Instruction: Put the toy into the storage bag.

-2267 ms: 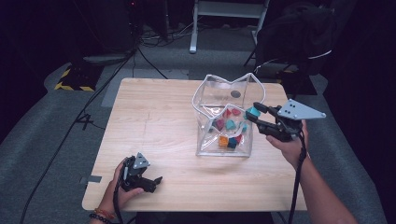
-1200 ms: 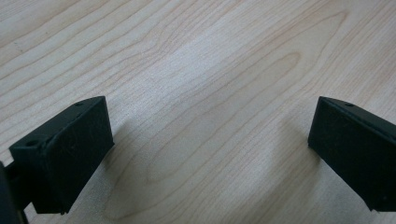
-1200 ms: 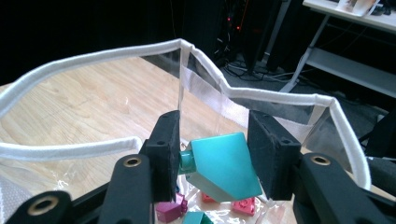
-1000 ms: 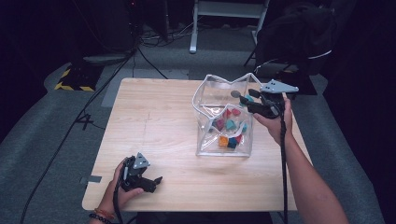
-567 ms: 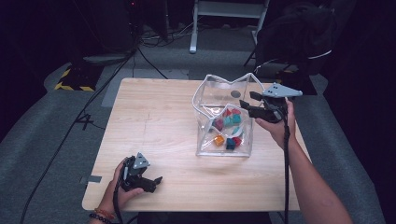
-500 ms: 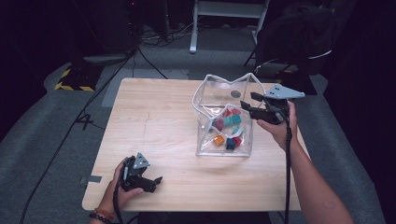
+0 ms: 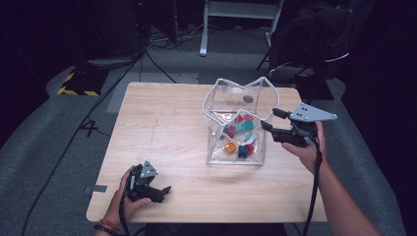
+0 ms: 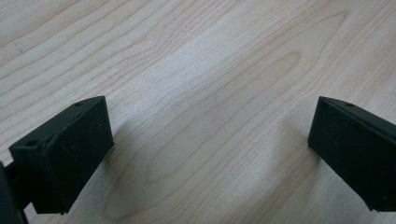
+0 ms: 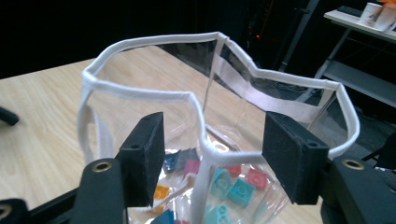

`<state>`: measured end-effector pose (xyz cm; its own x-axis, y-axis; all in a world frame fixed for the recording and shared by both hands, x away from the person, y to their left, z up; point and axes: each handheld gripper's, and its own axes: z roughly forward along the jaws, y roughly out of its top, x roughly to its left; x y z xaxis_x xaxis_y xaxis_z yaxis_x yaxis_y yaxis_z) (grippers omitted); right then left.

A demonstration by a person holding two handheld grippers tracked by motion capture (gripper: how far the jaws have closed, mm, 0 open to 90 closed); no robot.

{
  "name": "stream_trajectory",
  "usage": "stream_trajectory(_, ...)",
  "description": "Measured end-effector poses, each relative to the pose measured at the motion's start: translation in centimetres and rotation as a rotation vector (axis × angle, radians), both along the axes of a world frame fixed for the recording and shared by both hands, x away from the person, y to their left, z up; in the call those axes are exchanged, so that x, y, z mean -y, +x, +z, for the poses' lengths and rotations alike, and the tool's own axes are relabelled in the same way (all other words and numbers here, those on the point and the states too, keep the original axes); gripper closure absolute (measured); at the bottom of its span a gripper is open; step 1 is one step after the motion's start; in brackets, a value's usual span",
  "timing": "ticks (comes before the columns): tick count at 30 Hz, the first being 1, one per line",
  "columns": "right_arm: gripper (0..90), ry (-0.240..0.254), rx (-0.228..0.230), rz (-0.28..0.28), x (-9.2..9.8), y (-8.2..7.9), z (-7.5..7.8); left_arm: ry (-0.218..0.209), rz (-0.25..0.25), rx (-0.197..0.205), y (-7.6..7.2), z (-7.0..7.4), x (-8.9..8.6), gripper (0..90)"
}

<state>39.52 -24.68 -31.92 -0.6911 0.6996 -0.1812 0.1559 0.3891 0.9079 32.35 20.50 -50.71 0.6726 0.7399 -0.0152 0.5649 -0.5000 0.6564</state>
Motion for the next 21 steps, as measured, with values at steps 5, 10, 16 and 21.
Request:
stream_trajectory(5,36.6,-0.026,-0.011,0.009,0.3,-1.2,-0.8,-0.002,0.000,-0.001,0.0,0.0,0.0,0.1)
stream_trajectory(10,34.0,-0.048,-0.023,0.016,0.6,-2.3,-2.2,-0.006,0.001,-0.007,0.1,0.0,0.0,0.1)
stream_trajectory(16,28.5,-0.056,-0.062,0.005,1.4,-3.5,-4.9,-0.006,0.000,-0.007,0.1,0.0,0.0,0.1)
stream_trajectory(21,25.7,-0.091,-0.106,-0.006,2.1,-4.3,-7.6,-0.006,-0.001,-0.007,0.1,0.0,0.0,0.1)
